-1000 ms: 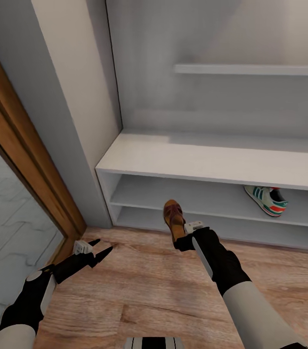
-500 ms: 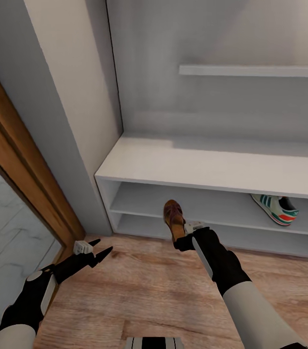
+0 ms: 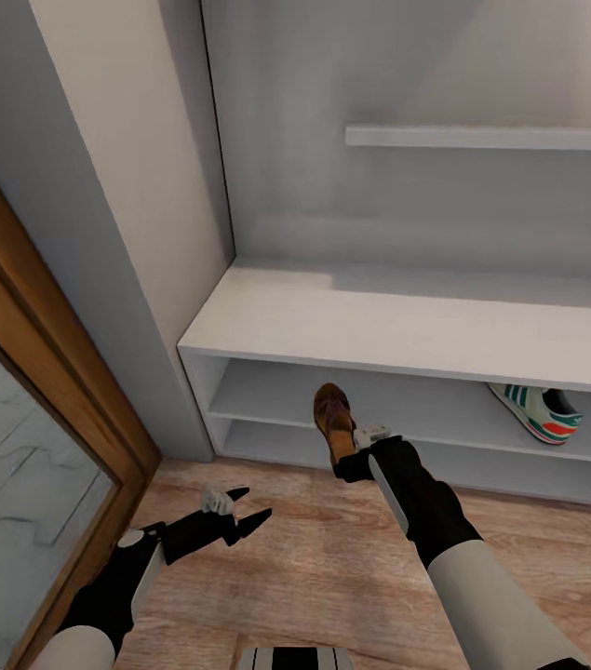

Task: Pick up the two gym shoes and the two sandals from the corridor floor and place them onto the hallstand (shoe rack) in the corridor, making sure they are on the rack and not on the floor. Arrange them so the two gym shoes are next to each other and the two sandals are next to each other.

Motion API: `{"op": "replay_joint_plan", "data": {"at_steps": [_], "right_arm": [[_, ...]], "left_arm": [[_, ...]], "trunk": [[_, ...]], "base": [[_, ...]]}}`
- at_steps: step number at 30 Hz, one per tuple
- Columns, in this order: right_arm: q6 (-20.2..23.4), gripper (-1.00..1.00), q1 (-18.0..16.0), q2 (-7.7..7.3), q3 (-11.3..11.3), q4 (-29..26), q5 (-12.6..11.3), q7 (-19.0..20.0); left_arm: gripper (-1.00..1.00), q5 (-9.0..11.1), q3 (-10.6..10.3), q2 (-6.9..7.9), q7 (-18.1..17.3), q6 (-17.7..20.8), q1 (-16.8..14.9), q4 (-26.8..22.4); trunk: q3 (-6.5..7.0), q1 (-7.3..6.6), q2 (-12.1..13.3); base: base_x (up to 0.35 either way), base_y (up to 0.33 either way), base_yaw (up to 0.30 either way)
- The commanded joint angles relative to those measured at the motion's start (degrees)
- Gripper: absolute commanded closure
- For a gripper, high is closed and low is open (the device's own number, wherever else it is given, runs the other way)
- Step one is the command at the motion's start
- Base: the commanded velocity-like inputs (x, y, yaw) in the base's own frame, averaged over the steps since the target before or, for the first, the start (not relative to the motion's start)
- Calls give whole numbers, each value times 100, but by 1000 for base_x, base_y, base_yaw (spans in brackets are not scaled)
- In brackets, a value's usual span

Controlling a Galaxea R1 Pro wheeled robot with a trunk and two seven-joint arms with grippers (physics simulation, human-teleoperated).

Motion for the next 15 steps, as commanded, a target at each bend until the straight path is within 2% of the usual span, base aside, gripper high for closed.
{"op": "replay_joint_plan", "data": {"at_steps": [1,5,10,15], "right_arm": [[28,100,-3,-1,2,-5,-9,-13],[28,100,-3,-1,-1,-5,-9,-13],[28,100,-3,-1,-1,-5,-9,-13],[28,100,-3,-1,-2,-5,-9,-13]], "left_arm": [[-100,-23,-29,-16,-29,-15,-4,22],[-100,-16,-190,-42,-22,-44,-4,87],[-100,-11,-242,-56,-20,-53,-4,110],[-100,-10,-254,-60,-20,-53,-4,113]], "trunk": [[-4,-1,-2],[-4,-1,-2],[-4,-1,-2],[-4,-1,-2]], "base": [[3,0,0],[1,0,0],[8,3,0],[205,91,0]]}}
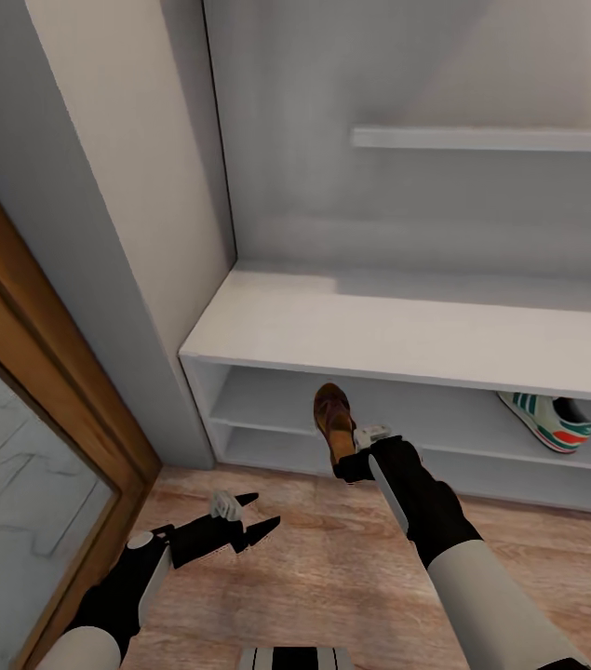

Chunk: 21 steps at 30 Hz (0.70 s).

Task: Pick up the two gym shoes and the two sandals from the corridor floor and place them onto the hallstand (shoe rack) in the corridor, making sure they are on the rack and not on the floor. Arrange them so the two gym shoes are next to each other and the two sandals are next to each other.

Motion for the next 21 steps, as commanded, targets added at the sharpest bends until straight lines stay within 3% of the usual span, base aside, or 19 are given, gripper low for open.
{"op": "replay_joint_plan", "data": {"at_steps": [1,8,14,21], "right_arm": [[30,100,-3,0,2,-6,-9,-13],[30,100,-3,-2,2,-6,-9,-13],[-3,100,-3,-6,1,22,-9,-13],[-832,100,2,-16,1,54,-17,-13]], "left_arm": [[-100,-24,28,-7,-30,-7,-3,1],[-100,-24,27,-7,-30,-7,-3,1],[-100,-24,27,-8,-30,-9,-3,1],[-100,-24,27,-28,-30,-9,-3,1]], "trunk": [[-5,2,-2],[-5,2,-2],[-5,2,-2],[-5,2,-2]], "base": [[272,106,0],[255,43,0],[71,2,0],[7,0,0]]}}
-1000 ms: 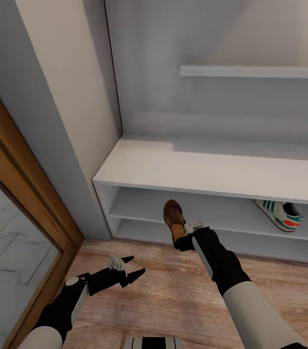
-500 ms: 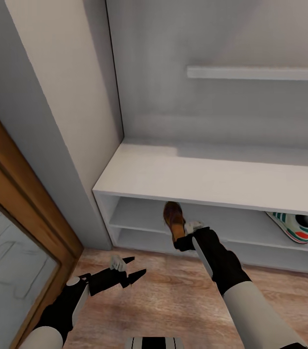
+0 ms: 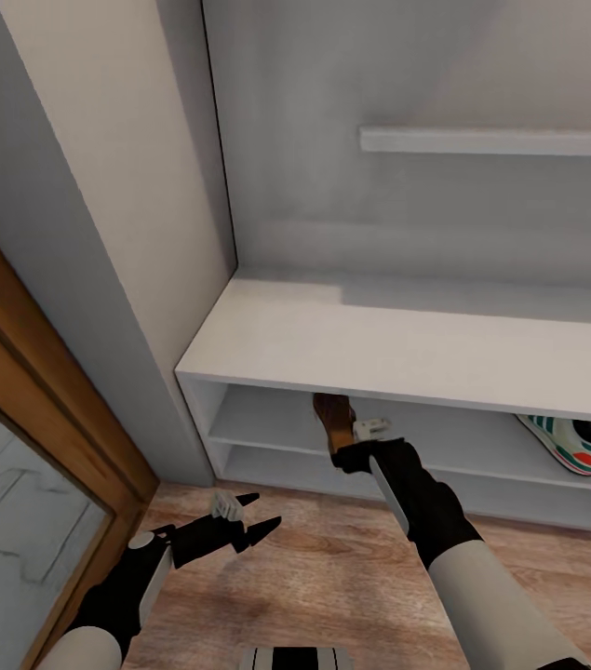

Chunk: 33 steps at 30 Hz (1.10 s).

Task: Pick up the two gym shoes and the two sandals from the corridor floor and place them onto the hallstand (shoe rack) in the corridor, making sure they are on the rack and not on the floor. Arrange them so the two gym shoes are next to each other and the two sandals are next to each other.

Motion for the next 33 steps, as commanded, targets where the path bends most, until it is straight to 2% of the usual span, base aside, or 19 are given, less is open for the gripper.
{"op": "replay_joint_plan", "data": {"at_steps": [1,10,17,33], "right_arm": [[-11,100,-1,-3,2,-1,-13,-12],[-143,100,2,-11,2,290,-13,-12],[-540,100,2,-19,2,387,-15,-12],[-598,100,2,-20,2,445,-22,-12]], "left_arm": [[-100,-24,29,-12,-30,-9,-3,0],[-100,-24,29,-26,-22,-10,-3,4],[-100,-24,29,-26,-22,-6,-3,5],[-100,-32,29,-30,-20,-10,-3,112]], "trunk": [[-5,-1,-2],[-5,-1,-2],[-5,-1,-2],[-5,-1,-2]], "base": [[0,0,0],[0,0,0],[0,0,0],[72,0,0]]}}
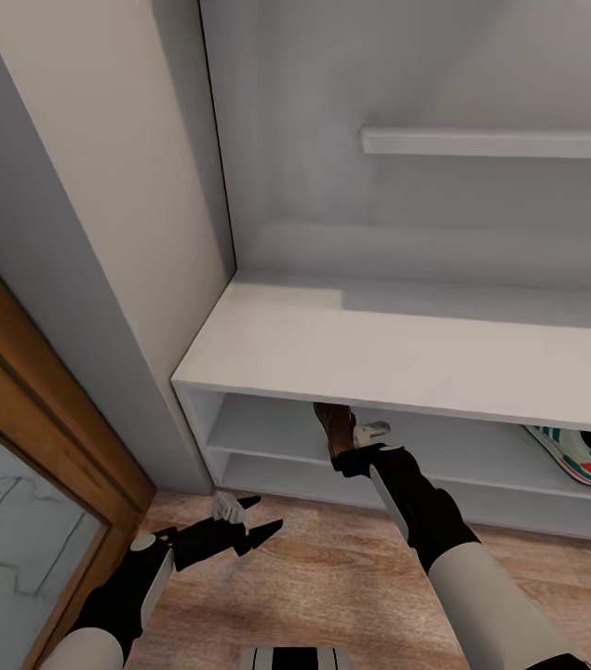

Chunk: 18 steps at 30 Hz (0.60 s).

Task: Pick up the two gym shoes and the two sandals from the corridor floor and place them onto the hallstand (shoe rack) in the corridor, making sure they are on the rack and not on the floor. Arrange them so the two gym shoes are next to each other and the two sandals are next to each other.

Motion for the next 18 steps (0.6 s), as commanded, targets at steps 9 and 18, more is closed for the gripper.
{"op": "replay_joint_plan", "data": {"at_steps": [9,18], "right_arm": [[32,100,-2,-1,3,-7,-13,-11],[32,100,-2,-1,2,-7,-13,-11]], "left_arm": [[-100,-25,30,-7,-31,-9,-3,11],[-100,-25,30,-7,-32,-9,-3,12]], "trunk": [[-4,-1,-2],[-4,-1,-2]], "base": [[185,0,0],[38,0,0]]}}
